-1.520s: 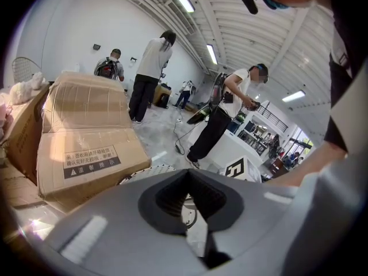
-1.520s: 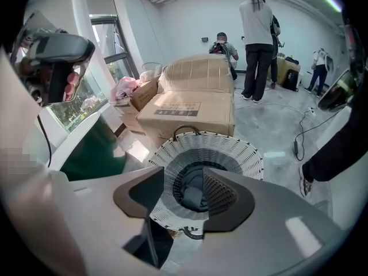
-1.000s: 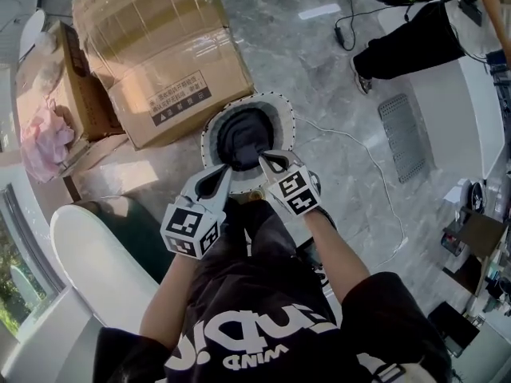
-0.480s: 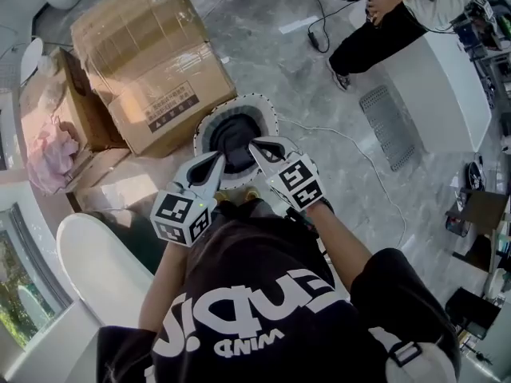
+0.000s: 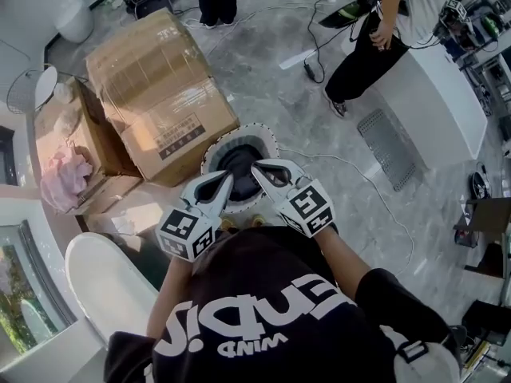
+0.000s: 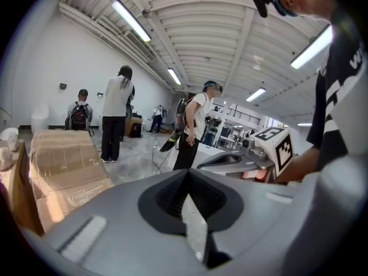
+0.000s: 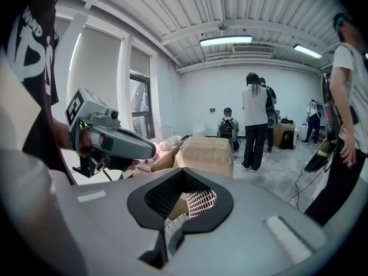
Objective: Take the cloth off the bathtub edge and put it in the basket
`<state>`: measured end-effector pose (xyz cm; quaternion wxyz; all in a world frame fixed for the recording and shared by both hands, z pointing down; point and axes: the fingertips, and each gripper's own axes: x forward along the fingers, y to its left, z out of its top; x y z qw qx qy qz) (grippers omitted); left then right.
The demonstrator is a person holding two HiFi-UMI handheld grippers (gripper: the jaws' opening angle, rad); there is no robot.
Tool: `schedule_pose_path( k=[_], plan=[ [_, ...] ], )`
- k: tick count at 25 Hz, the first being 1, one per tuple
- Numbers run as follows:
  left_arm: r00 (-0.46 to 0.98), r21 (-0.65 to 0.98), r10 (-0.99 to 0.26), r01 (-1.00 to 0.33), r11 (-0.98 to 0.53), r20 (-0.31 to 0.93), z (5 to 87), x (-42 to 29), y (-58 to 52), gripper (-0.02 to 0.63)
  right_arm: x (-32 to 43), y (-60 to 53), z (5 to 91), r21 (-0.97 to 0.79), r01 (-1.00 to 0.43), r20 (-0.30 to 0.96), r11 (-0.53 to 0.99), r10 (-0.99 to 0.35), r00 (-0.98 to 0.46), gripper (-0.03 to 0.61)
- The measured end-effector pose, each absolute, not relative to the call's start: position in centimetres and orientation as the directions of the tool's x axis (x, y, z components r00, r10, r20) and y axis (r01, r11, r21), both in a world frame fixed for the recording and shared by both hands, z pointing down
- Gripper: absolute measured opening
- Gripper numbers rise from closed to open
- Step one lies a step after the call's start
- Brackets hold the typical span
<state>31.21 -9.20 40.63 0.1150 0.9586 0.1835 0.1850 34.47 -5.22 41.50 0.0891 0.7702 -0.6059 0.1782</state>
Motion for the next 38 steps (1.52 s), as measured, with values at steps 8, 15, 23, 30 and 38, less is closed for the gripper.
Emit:
schedule_pose_path(
  k=[8,15,23,30,38],
  plan=[
    [0.898,0.229,0.376,0.325,-0.917,0.230,37.7,29.7,-9.2,-0.003,33.2,-3.2,35.6,-0.118,-0.961,0.159,-0.249,-0.960,0.229,0.009],
    [0.919,0.216,0.343,0.301,-0.929,0.194,36.4,29.3,-10.1,-0.003,33.3,-1.7,34.6,-0.108,-0.943,0.129,-0.316,-0.945,0.302,0.009],
    [0.923,0.198,0.332,0.295,-0.935,0.196,35.8,29.3,-10.5,-0.002,33.2,-1.2,35.0,-0.120,-0.941,0.120,-0.315,-0.946,0.301,0.009],
    [0.922,0.202,0.328,0.288,-0.936,0.206,35.8,29.0,-10.7,-0.003,33.0,-1.4,35.0,-0.123,-0.945,0.127,-0.304,-0.949,0.289,0.009],
    [0.924,0.212,0.321,0.278,-0.937,0.209,36.0,28.8,-11.0,-0.003,32.9,-1.7,34.9,-0.110,-0.947,0.135,-0.301,-0.949,0.286,0.009]
  ],
)
